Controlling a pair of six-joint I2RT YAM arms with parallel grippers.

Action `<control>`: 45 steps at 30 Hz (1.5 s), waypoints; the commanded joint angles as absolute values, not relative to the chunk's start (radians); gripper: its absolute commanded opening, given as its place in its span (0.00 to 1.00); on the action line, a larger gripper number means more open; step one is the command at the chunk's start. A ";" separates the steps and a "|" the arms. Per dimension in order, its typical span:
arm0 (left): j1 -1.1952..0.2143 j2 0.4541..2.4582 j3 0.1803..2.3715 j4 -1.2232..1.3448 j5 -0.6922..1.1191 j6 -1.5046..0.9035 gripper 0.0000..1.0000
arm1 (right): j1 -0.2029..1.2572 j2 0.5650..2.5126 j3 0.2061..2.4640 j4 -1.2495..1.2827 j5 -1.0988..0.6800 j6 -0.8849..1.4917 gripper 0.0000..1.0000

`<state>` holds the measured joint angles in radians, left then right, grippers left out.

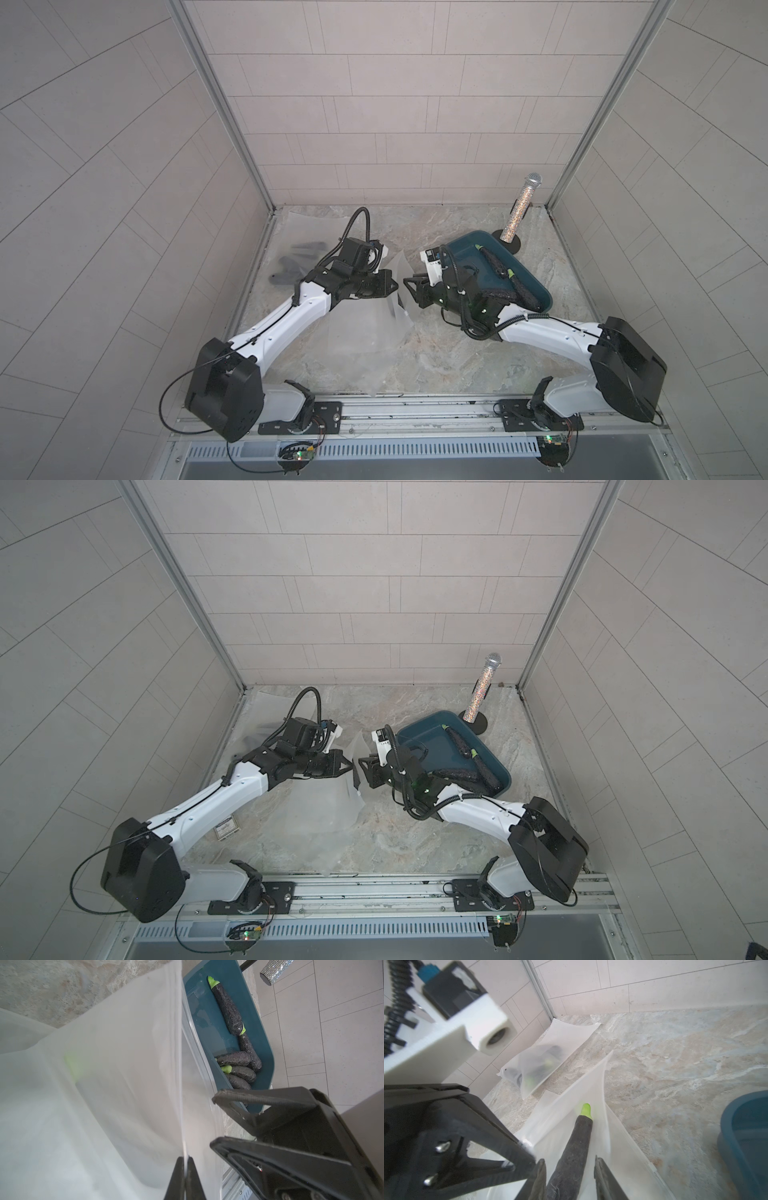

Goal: Place the eggplant in a zip-top bag and seal the zipper
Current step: Place the eggplant in the zipper food storage bag, then pick up the eggplant from the basket.

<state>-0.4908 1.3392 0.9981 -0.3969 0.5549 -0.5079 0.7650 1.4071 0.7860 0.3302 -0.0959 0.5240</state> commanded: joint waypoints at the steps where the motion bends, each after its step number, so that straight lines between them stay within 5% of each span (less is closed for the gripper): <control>1: -0.489 1.342 0.984 -0.396 0.540 -0.489 0.00 | 0.719 1.329 0.795 0.238 -0.107 0.531 0.42; 12: -0.502 1.366 0.973 -0.396 0.518 -0.476 0.00 | 0.367 1.228 0.821 -0.243 -0.029 0.382 0.47; 19: -0.503 1.389 0.981 -0.399 0.530 -0.469 0.00 | 0.214 1.239 0.806 -0.311 0.097 0.452 0.54; 33: -0.508 1.371 0.983 -0.416 0.534 -0.458 0.00 | 0.192 1.582 0.968 -0.195 0.341 0.200 0.54; 45: -0.508 1.374 0.979 -0.400 0.546 -0.459 0.00 | 0.190 1.744 1.071 -0.223 0.350 0.130 0.56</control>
<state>-0.5026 1.3907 0.9871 -0.4076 0.5377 -0.4770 0.1951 1.7191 1.0477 -0.1902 0.3229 0.1642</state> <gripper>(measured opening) 0.052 0.560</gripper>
